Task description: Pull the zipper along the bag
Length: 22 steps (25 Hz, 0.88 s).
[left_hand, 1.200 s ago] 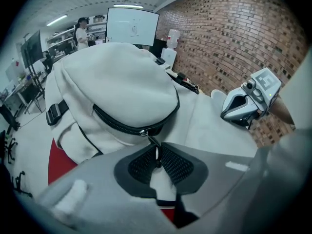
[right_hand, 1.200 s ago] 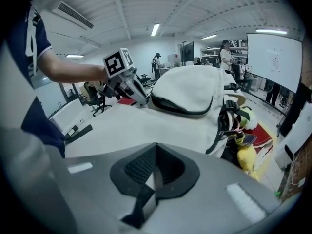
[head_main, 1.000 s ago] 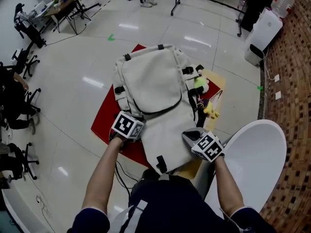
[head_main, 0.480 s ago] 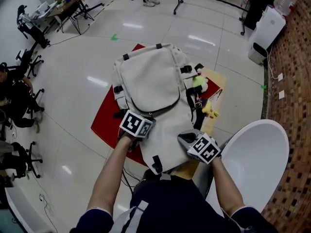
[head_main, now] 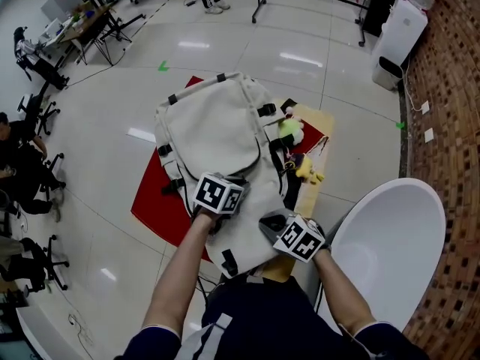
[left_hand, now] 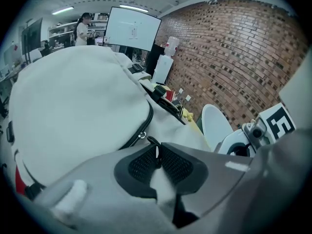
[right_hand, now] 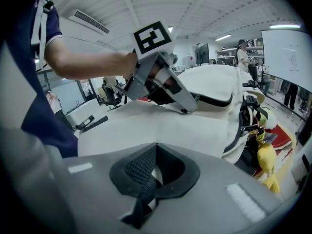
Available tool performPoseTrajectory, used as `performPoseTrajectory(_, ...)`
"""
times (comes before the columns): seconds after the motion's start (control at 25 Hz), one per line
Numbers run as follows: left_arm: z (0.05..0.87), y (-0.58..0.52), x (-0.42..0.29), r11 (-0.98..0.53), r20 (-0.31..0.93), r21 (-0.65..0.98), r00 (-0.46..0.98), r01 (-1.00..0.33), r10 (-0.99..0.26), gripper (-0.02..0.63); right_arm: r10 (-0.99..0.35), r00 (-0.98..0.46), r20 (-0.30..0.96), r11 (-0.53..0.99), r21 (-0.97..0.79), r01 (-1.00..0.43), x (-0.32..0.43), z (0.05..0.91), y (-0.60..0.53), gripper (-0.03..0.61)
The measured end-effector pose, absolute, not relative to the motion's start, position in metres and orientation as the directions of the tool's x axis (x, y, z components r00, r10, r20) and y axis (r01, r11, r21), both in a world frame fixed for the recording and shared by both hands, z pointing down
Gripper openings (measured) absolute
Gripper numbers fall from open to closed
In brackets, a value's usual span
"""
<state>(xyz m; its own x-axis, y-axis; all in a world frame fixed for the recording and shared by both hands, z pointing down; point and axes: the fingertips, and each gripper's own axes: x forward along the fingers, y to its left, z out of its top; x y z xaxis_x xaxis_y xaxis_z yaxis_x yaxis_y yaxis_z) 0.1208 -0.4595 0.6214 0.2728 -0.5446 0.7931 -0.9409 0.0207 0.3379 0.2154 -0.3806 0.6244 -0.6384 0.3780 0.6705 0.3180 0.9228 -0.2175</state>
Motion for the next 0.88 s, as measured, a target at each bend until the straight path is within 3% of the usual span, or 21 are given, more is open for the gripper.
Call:
performPoseTrajectory(0.44,0.618,-0.521,0.141,0.013,0.737,0.376,0.290,-0.927,-0.610,0.040,0.420,-0.636,0.648,0.906,-0.259,0.335,0.220,0.627,-0.374,0.005)
performPoseTrajectory(0.88,0.606,-0.557,0.125,0.194,0.665,0.411,0.147,-0.891,-0.732,0.041,0.451,-0.623,0.639,0.891,-0.286,0.352,0.224,0.634,-0.369,0.005)
